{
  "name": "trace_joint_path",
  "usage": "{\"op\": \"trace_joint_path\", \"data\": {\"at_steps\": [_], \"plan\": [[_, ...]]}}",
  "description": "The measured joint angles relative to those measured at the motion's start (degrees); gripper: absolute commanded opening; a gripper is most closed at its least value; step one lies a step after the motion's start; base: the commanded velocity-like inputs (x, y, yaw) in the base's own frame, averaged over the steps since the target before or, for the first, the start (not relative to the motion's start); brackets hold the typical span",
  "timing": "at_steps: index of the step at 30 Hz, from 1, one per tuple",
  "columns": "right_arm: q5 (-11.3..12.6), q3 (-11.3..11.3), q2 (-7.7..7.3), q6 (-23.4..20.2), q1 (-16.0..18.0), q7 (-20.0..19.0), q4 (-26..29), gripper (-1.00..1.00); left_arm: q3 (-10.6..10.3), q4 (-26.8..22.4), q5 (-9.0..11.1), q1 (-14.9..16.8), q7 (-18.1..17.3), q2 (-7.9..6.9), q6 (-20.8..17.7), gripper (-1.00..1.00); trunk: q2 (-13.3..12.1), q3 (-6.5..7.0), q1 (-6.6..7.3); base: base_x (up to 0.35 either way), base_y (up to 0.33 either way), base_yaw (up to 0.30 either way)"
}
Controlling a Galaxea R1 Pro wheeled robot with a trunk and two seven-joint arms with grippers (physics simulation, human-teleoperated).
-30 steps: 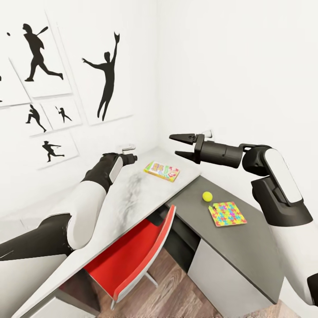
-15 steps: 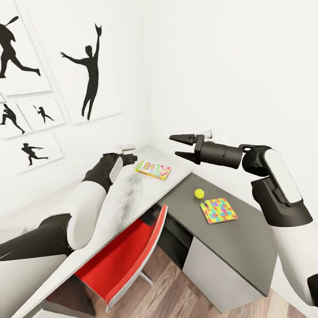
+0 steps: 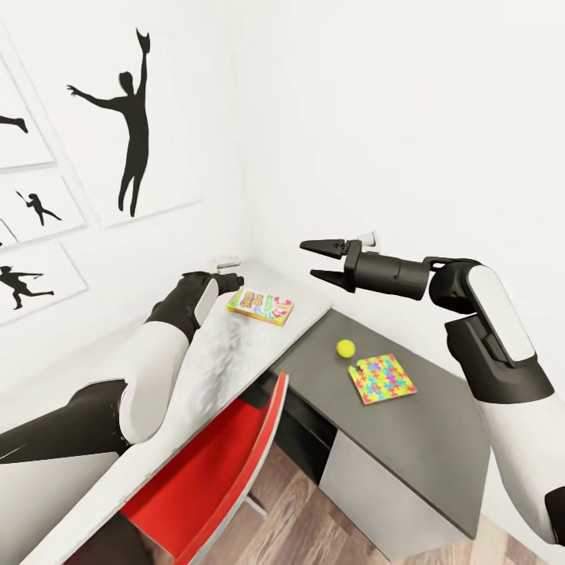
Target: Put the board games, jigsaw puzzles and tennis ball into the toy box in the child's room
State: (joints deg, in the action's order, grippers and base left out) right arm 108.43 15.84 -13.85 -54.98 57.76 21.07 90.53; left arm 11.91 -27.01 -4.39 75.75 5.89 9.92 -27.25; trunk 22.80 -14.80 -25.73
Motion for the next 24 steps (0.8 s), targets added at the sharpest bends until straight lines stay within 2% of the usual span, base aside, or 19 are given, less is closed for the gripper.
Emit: {"op": "trace_joint_path", "data": {"at_steps": [24], "plan": [[-0.34, 0.56, 0.63, -0.01, 0.0, 1.95, -0.65, 1.0, -0.08, -0.04, 0.0, 0.01, -0.02, 0.0, 0.22, 1.0, 0.0, -0.03, -0.02, 0.017, 0.004, -0.001]]}}
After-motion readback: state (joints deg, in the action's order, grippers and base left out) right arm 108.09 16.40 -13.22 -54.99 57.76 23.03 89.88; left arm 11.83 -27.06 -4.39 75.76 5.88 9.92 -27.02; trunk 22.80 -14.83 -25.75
